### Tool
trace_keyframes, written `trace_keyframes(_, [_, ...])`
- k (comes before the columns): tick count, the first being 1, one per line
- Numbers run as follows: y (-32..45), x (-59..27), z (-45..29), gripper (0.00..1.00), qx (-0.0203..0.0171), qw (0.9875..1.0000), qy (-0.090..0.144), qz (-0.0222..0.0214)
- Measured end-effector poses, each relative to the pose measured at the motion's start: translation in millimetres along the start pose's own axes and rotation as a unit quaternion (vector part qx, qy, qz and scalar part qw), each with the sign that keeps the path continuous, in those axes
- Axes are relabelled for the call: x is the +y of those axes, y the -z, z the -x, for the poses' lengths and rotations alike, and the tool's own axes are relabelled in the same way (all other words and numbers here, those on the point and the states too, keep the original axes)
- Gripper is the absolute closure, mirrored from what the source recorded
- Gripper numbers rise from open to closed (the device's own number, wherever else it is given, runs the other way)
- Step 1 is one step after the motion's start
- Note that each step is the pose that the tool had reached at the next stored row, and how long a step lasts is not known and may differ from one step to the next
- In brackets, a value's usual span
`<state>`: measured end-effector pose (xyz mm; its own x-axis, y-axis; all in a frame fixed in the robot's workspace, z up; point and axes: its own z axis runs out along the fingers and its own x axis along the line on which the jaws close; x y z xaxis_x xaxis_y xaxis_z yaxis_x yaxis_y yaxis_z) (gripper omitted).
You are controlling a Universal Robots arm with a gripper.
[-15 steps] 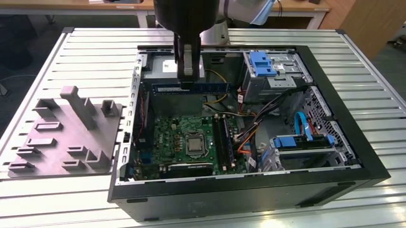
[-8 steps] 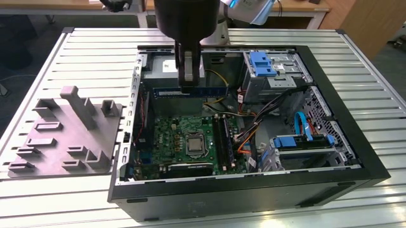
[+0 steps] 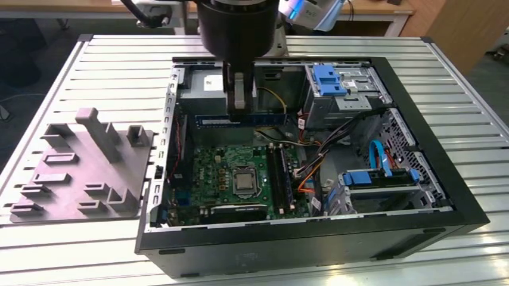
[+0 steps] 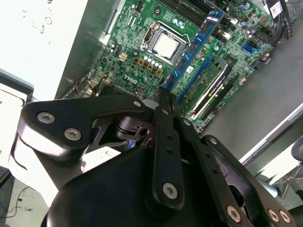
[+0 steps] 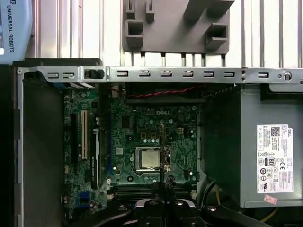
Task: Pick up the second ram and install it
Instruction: 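Pick up the second ram and move it above second insertion slot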
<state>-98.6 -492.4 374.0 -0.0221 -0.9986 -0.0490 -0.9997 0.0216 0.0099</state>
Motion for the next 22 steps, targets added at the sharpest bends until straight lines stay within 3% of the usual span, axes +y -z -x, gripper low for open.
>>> trace_keyframes(11, [-12.1, -12.3, -0.3, 0.88, -0.0001, 1.0000, 0.000, 0.0000])
trace_keyframes(22, [-24.2, -14.1, -0.9, 0.88, 0.0000, 1.0000, 0.000, 0.0000])
